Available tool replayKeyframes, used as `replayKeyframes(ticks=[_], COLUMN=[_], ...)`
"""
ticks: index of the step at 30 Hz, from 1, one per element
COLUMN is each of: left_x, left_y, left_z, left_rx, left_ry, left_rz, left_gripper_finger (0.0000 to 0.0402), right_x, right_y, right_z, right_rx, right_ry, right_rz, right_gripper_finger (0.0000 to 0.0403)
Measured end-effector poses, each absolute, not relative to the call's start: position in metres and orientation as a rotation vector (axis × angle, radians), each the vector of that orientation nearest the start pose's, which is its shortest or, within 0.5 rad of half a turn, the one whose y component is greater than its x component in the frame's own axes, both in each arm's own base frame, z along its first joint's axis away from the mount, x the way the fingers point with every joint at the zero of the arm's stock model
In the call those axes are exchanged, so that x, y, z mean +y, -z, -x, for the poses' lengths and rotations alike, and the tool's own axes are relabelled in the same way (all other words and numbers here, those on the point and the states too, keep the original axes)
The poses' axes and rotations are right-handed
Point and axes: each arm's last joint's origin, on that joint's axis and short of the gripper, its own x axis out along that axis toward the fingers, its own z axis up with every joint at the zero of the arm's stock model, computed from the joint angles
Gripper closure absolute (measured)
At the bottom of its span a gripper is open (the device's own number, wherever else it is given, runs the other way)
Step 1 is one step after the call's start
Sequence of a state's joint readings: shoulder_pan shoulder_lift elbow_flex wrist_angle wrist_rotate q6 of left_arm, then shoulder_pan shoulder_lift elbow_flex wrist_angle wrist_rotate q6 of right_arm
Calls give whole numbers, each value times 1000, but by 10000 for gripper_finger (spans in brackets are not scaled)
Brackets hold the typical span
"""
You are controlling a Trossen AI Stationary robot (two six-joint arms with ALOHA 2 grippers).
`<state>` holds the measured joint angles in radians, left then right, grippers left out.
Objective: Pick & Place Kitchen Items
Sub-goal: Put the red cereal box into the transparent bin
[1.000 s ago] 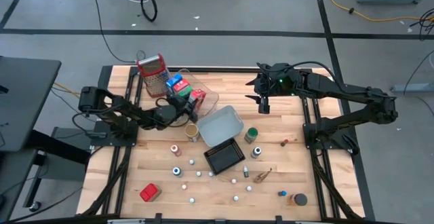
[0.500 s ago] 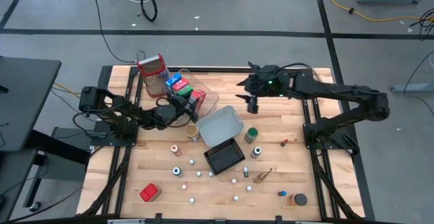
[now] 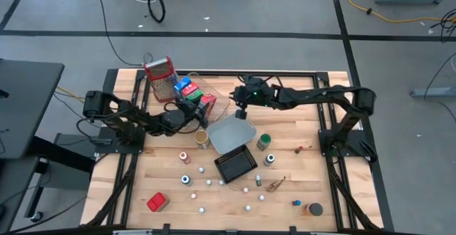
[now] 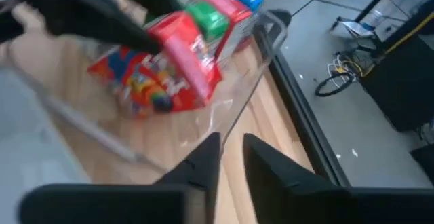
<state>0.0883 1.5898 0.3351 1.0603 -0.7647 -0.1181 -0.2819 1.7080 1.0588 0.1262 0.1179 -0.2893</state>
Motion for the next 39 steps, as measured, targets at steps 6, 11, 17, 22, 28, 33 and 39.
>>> replayKeyframes(ticks=[6, 11, 17, 22, 28, 33, 39], left_x=[36, 24, 10, 2, -5, -10, -14], left_y=[-136, -139, -140, -138, -134, -133, -134], left_z=[-243, -244, -242, -241, -239, -238, -237], left_rx=[139, 133, 128, 130, 158, 164, 169], left_ry=[-837, -829, -888, -887, -934, -927, -924], left_rz=[39, 15, -4, 9, 2, -6, -29], left_gripper_finger=[209, 216, 220, 208, 185, 167, 148], right_x=[-107, -109, -111, -111, -110, -110, -110], right_y=[-216, -216, -214, -214, -212, -211, -211], right_z=[-358, -357, -356, -355, -354, -354, -354], right_rx=[547, 556, 586, 592, 615, 631, 633], right_ry=[320, 358, 385, 384, 380, 378, 378], right_rz=[219, 227, 239, 239, 237, 236, 236], right_gripper_finger=[393, 386, 398, 391, 398, 392, 389])
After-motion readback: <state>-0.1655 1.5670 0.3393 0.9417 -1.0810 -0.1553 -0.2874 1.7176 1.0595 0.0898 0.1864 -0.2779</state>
